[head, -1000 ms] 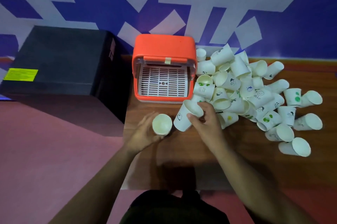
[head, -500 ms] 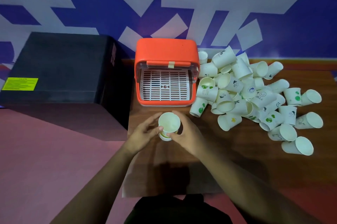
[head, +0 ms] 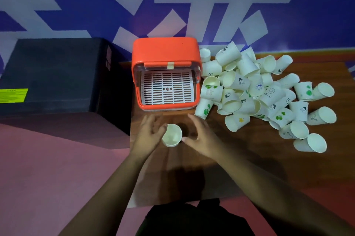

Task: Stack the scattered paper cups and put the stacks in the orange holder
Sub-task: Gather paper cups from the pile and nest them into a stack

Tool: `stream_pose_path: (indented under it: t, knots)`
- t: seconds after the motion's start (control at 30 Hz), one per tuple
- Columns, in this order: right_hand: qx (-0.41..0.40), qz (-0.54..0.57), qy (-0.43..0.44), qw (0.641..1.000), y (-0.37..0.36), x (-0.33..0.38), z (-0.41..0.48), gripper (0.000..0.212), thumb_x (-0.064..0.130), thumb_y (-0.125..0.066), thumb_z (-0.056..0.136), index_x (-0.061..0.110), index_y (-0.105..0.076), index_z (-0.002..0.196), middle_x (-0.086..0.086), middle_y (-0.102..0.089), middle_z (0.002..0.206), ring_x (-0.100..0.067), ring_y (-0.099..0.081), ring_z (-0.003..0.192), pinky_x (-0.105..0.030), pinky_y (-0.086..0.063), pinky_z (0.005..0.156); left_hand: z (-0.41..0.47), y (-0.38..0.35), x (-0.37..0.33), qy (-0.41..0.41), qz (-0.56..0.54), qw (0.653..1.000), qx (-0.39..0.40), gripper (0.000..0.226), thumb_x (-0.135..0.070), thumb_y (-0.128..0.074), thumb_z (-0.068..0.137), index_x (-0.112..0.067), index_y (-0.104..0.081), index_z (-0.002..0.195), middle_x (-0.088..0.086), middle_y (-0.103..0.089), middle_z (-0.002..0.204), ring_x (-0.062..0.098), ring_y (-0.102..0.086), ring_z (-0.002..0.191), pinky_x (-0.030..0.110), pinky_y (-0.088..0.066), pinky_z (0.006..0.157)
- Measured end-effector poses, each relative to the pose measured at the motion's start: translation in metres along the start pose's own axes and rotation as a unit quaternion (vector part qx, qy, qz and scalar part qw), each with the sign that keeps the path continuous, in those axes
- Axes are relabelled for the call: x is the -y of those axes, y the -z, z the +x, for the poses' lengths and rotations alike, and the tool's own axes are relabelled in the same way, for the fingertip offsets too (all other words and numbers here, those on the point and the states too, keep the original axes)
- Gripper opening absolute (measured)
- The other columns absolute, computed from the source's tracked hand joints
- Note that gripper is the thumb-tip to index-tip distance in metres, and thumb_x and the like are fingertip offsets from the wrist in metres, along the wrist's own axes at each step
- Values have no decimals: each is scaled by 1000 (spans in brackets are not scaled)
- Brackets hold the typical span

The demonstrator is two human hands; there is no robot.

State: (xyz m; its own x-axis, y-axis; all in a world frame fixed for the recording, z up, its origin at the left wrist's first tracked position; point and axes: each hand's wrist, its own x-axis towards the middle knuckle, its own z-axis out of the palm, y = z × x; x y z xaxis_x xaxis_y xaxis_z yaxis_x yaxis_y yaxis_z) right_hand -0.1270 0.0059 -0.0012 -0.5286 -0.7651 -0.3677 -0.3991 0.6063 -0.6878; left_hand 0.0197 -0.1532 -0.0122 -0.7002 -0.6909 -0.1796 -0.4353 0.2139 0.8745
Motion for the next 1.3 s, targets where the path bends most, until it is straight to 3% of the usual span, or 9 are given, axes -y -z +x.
stream_pose_path:
  t: [0.23,0.33,0.43,0.6,0.77,0.9,1.0,1.17,1.3]
  knots:
    - [-188,-44,-45,980,100,-59,1,60,27,-68,89,9,-44,140,-10,-41,138,-23,-43,129,-29,-37,104,40,-67,-82,-61,-5,997,47,25,-11,-66,92,-19,-59,115,1,-57,118,6,-56,104,1,-40,80]
    - [-228,-66,-66,969,132,-93,-1,57,21,-71,86,5,-48,136,-15,-43,132,-29,-46,123,-32,-39,101,56,-111,-107,-87,53,991,91,29,-18,-67,91,-14,-59,119,0,-56,116,13,-55,107,16,-44,86]
    - [-239,-87,-70,965,154,-121,1,54,20,-71,85,4,-51,132,-17,-44,128,-33,-49,117,-36,-41,100,70,-153,-126,-79,114,983,122,41,-22,-66,91,-14,-56,129,4,-53,123,19,-56,109,33,-47,91]
    - [-213,-133,-85,964,167,-155,12,45,22,-66,87,1,-56,125,-16,-45,125,-35,-48,115,-40,-44,99,88,-207,-133,-57,258,957,123,46,-19,-61,94,-13,-53,139,12,-50,127,33,-63,102,37,-49,83]
    - [-145,-149,-49,977,162,-181,21,32,19,-73,83,6,-67,111,-13,-48,122,-33,-48,114,-45,-48,96,96,-227,-120,-41,290,954,59,26,-14,-57,96,-5,-60,120,16,-59,111,40,-62,98,43,-50,77]
    - [-199,-118,-13,973,164,-192,23,11,4,-76,74,9,-73,83,-12,-52,103,-34,-51,98,-46,-53,83,99,-231,-119,-66,311,948,13,13,-15,-56,97,-3,-60,100,16,-61,94,38,-61,83,41,-48,65]
    - [-238,-83,10,968,171,-196,24,9,6,-76,74,12,-74,80,-10,-52,103,-31,-53,94,-40,-53,82,98,-226,-126,-72,284,956,-22,13,-12,-60,94,-1,-61,88,16,-63,84,35,-60,76,39,-46,62]
    - [-272,21,34,962,190,-186,12,8,6,-69,81,9,-69,88,-3,-48,110,-1,-44,96,3,-36,77,86,-206,-150,-23,172,983,-59,15,-19,-68,92,-9,-63,82,5,-67,73,22,-63,69,31,-40,60]
    - [-256,80,38,963,190,-168,-3,8,7,-67,84,12,-64,90,2,-47,114,15,-44,102,1,-35,80,67,-194,-166,32,40,998,-30,18,-22,-69,92,-9,-62,81,7,-70,73,28,-69,67,36,-52,62]
